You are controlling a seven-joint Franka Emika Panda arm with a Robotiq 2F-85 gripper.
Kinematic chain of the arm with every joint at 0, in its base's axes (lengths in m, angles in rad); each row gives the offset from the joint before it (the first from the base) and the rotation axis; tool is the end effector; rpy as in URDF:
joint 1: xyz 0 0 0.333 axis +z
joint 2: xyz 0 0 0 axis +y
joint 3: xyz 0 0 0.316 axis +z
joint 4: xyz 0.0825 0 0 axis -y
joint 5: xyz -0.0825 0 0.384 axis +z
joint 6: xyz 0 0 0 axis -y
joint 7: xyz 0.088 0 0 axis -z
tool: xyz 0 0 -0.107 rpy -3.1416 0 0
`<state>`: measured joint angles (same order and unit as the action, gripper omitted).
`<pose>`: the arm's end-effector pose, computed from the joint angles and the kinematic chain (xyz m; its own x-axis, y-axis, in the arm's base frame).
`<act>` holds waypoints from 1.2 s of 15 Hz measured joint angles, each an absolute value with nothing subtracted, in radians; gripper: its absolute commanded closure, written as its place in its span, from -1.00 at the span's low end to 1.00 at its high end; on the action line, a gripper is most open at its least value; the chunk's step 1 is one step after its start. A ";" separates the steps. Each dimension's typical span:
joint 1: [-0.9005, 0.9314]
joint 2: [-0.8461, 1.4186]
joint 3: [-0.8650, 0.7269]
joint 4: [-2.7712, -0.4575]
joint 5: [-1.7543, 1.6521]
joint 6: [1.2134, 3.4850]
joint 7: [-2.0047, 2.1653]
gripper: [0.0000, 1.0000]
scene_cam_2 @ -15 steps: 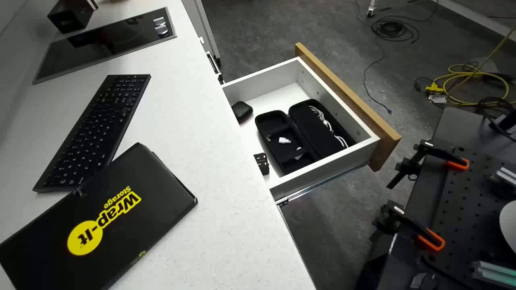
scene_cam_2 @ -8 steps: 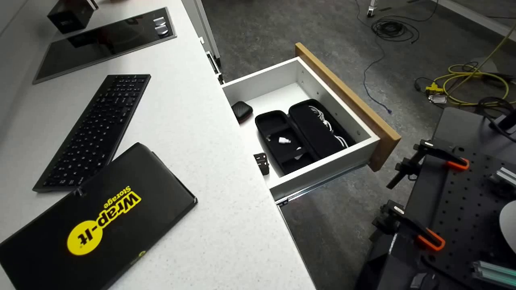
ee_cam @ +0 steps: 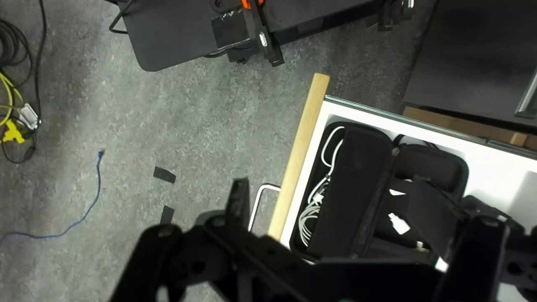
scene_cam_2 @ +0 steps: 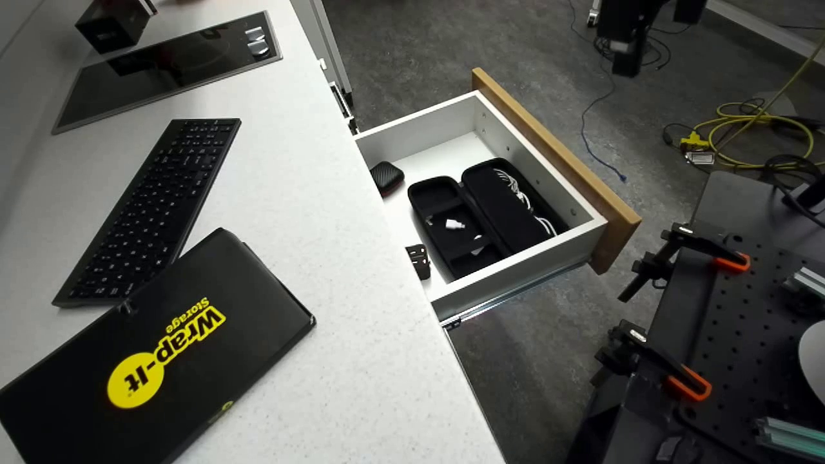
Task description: Close the drawer
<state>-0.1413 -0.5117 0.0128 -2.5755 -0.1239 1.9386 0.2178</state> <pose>0.3646 -0.0556 0.4232 0.9495 -0.2974 -0.0997 -0.2825 -0.9490 0.1399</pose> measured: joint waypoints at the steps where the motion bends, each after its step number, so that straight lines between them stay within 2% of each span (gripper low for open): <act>1: -0.159 -0.461 0.001 -2.576 -0.130 1.972 0.227 -1.00; 7: -0.221 -0.256 -0.095 -2.552 -0.131 2.076 0.245 -1.00; 18: -0.228 -0.183 -0.122 -2.519 -0.134 2.128 0.300 -1.00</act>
<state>-0.2280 -0.1834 -0.1223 -2.5191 -0.1339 2.1280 0.3000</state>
